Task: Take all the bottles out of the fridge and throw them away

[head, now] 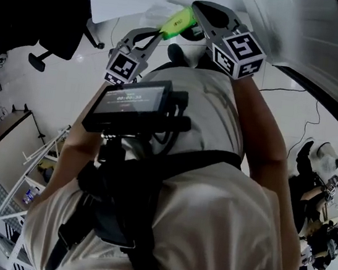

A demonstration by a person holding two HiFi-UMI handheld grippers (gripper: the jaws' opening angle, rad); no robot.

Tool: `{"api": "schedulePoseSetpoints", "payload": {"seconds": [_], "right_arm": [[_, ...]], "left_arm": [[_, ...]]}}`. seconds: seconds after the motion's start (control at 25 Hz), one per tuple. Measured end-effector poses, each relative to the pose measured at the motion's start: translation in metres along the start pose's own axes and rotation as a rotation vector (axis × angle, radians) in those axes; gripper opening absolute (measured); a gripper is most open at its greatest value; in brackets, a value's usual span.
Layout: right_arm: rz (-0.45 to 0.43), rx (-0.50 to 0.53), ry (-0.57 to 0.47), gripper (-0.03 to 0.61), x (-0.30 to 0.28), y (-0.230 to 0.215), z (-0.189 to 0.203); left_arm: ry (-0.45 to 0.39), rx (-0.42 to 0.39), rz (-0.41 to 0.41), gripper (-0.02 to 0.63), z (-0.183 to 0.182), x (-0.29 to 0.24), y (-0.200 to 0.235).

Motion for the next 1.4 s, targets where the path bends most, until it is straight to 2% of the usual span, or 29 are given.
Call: {"api": "schedulePoseSetpoints", "payload": {"seconds": [0.2,0.36,0.6,0.92,1.12,1.4], "right_arm": [[0.046,0.0,0.002,0.002,0.008,0.005,0.01],[0.093,-0.013,0.004,0.002,0.015,0.008,0.019],[0.151,-0.023,0.002,0.002,0.031,0.013,0.025],[0.208,-0.023,-0.007,0.002,0.044,0.004,0.023],[0.205,-0.024,-0.008,0.002,0.047,0.002,0.023],[0.183,-0.028,-0.007,0.002,0.04,0.002,0.025]], "left_arm": [[0.074,-0.07,0.075,0.009,0.045,-0.025,-0.009],[0.168,-0.075,0.07,0.009,0.078,-0.048,-0.008],[0.205,-0.097,0.088,0.009,0.085,-0.068,-0.01],[0.177,-0.115,0.062,0.028,0.075,-0.076,-0.003],[0.136,-0.124,0.046,0.075,0.057,-0.08,-0.003],[0.081,-0.095,0.006,0.075,0.042,-0.072,0.01]]}}
Point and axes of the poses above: the fingertips, and each gripper's own axes: x backward along the fingers, y to its left, z out of its underside, the point moved 2 cm from there along x, backward along the fingers, and after that the axes turned 3 degrees about x, right-handed, at the moved point
